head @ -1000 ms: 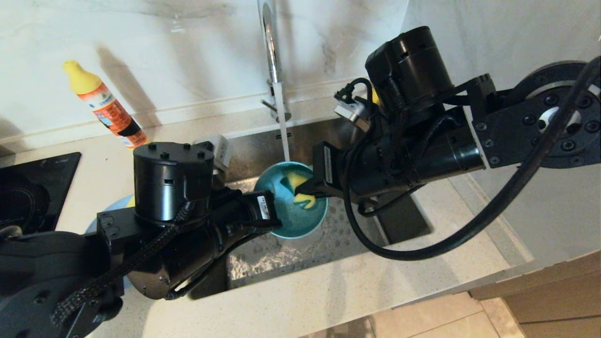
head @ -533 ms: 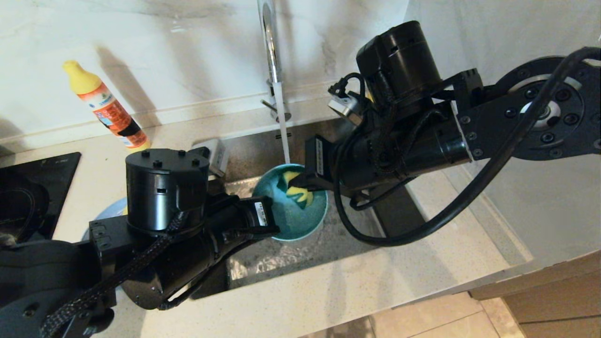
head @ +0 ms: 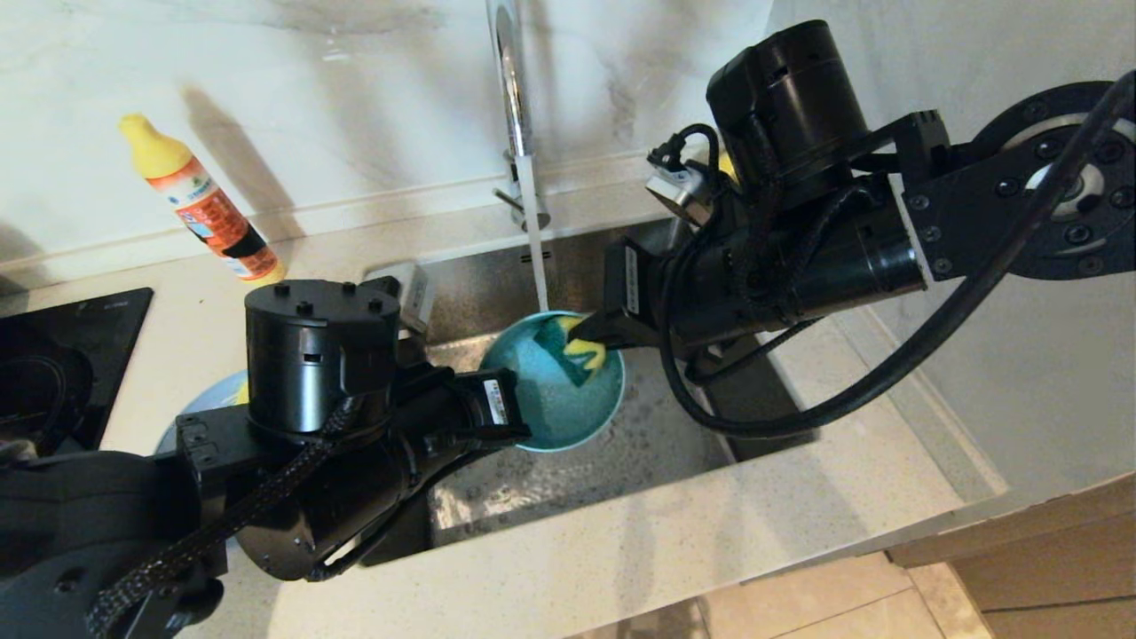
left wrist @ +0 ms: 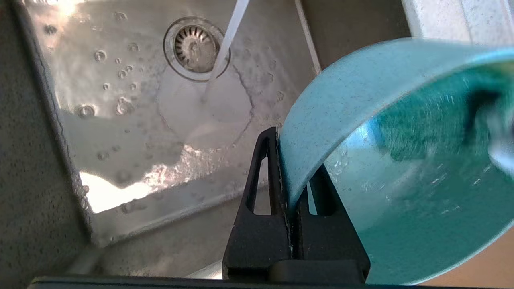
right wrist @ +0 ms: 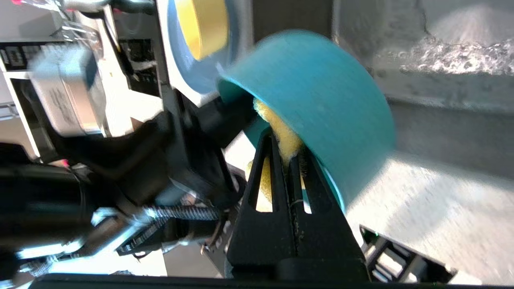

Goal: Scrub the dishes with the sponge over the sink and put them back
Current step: Wipe the bowl

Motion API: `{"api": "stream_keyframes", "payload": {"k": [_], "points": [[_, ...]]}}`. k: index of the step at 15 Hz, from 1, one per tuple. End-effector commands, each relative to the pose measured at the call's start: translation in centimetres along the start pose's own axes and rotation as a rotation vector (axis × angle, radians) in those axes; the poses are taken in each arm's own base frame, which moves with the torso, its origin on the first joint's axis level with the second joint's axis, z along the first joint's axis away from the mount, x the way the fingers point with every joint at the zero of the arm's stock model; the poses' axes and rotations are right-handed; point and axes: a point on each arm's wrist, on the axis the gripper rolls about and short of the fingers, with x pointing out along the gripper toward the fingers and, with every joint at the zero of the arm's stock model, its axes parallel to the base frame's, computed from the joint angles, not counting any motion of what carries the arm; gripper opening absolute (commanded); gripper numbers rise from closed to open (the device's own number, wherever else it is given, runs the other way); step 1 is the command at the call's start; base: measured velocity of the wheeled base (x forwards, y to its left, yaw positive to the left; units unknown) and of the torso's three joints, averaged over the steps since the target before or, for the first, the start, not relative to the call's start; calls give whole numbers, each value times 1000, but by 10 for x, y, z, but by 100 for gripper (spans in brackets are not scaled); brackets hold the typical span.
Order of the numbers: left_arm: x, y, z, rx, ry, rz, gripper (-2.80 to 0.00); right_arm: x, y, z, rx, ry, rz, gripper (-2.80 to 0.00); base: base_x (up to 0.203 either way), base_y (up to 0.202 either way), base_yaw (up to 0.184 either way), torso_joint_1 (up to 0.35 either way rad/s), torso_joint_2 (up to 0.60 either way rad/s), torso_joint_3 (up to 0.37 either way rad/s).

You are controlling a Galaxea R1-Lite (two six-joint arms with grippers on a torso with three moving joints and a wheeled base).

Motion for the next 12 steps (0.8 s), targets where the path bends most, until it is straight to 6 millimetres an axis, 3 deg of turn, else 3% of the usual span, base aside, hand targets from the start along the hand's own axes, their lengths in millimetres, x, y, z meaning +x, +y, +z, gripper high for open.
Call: {"api": "stream_keyframes", "payload": {"k": [1, 12], "points": [[2, 0, 4, -12, -14, 5, -280, -14, 2, -2, 0, -2, -2, -280, 0, 0, 0, 0, 0, 0], [2, 2, 3, -7, -15, 14, -280, -44, 11, 0, -8, -47, 31, -280, 0, 0, 0, 0, 0, 0]]}}
